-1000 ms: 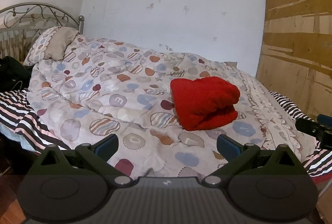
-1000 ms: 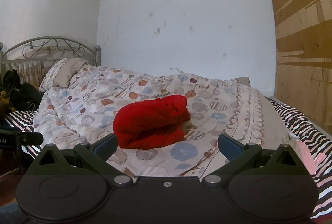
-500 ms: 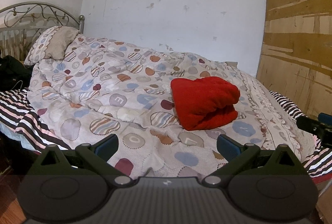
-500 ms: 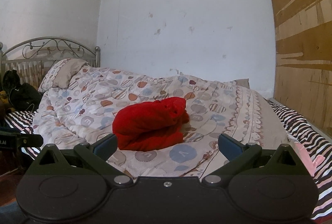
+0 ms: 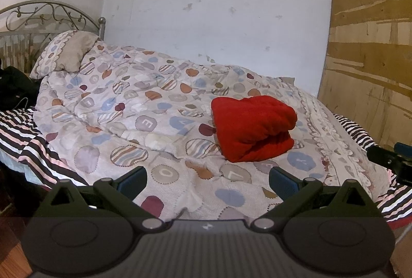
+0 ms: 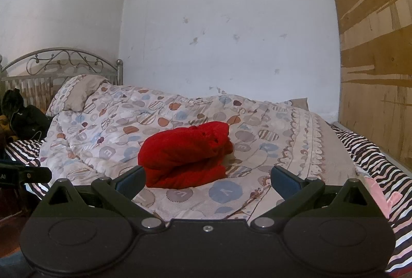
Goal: Fold small clothes
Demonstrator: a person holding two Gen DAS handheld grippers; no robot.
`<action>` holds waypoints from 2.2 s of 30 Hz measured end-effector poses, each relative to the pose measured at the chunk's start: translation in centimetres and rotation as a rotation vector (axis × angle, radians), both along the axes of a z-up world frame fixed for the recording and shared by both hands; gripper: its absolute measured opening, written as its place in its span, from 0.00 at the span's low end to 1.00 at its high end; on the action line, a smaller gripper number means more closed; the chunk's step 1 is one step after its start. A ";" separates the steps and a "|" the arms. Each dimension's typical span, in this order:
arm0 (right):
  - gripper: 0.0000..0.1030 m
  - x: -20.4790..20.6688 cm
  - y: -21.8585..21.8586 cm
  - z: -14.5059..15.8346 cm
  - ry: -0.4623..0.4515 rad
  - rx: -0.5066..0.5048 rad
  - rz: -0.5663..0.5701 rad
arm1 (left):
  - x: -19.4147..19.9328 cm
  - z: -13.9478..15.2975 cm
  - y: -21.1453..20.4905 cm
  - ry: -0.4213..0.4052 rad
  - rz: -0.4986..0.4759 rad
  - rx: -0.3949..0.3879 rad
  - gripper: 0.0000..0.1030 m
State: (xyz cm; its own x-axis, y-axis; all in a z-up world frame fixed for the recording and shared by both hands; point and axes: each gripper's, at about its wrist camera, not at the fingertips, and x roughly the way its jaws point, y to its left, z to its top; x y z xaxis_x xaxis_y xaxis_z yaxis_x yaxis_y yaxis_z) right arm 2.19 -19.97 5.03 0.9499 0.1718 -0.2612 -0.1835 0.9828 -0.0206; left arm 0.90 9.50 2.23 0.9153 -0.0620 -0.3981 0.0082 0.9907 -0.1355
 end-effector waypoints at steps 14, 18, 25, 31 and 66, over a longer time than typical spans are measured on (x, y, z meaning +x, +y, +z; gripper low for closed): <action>1.00 0.1 -0.3 0.2 -0.004 0.003 -0.001 | -0.1 0.0 -0.3 0.000 0.002 0.000 0.99; 1.00 -0.1 -0.2 0.3 -0.006 0.002 -0.002 | -0.1 0.0 -0.3 0.000 0.002 0.000 1.00; 1.00 -0.1 -0.3 0.2 -0.005 0.003 -0.001 | -0.1 0.1 -0.3 0.000 0.002 0.000 0.99; 1.00 0.0 -0.3 0.2 -0.006 0.002 -0.001 | -0.2 0.1 -0.4 0.001 0.003 0.000 0.99; 1.00 -0.1 -0.2 0.1 -0.006 0.003 -0.001 | 0.3 0.1 -1.1 0.052 0.036 0.028 0.99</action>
